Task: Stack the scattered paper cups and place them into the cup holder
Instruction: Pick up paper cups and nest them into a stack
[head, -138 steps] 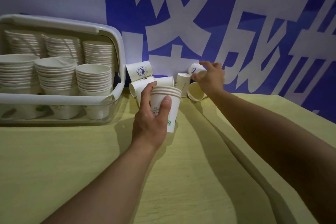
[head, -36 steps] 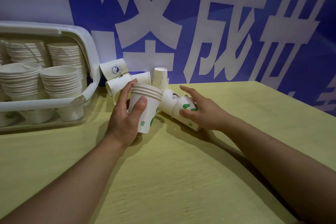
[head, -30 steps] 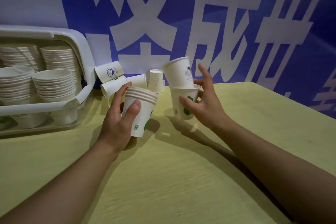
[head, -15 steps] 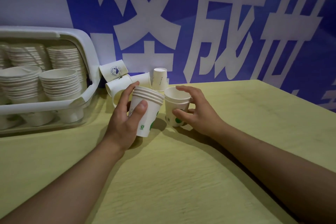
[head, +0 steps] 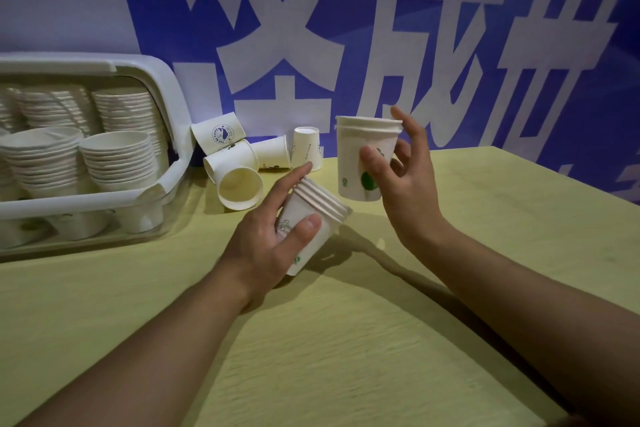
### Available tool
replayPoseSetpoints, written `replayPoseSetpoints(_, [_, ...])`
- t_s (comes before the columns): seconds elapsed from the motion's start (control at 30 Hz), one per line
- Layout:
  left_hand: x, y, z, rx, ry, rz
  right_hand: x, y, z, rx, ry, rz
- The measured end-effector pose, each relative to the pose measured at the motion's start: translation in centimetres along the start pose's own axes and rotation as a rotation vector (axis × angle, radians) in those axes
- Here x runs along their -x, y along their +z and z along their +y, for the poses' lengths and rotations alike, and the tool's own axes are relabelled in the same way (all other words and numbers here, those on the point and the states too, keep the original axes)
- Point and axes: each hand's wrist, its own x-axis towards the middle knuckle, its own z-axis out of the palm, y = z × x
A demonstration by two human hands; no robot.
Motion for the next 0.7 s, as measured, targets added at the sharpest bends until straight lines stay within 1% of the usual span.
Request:
replayPoseSetpoints(0.07, [0.0,0.1,0.3,-0.032,0.020,-0.018,0.2,0.2,-0.5,-0.045,0.002,0.013])
replayPoseSetpoints(0.1, [0.0,0.2,0.3,-0.035,0.029,-0.015,0.5,0.5,-0.7,-0.071,0.021,-0.014])
replayPoseSetpoints(0.17, [0.0,0.4,0.4,-0.034,0.045,0.004,1.3,1.1,-0.5,-0.074,0.060,-0.122])
replayPoseSetpoints(0.27, [-0.2,0.3,0.3,-0.017,0.044,0.077,2.5,2.2,0.4,-0.006,0.074,-0.272])
replayPoseSetpoints(0.4, [-0.4,-0.7,-0.7,-0.013,0.031,0.229,3.0,2.7,1.5,0.187,0.095,-0.444])
replayPoseSetpoints(0.53, [-0.3,-1.0,-1.2,-0.004,-0.024,0.276,3.2,2.6,1.7,0.295,0.093,-0.497])
replayPoseSetpoints(0.7, [0.0,-1.2,-0.7,-0.054,-0.076,0.323,2.6,2.5,1.7,0.407,0.063,-0.488])
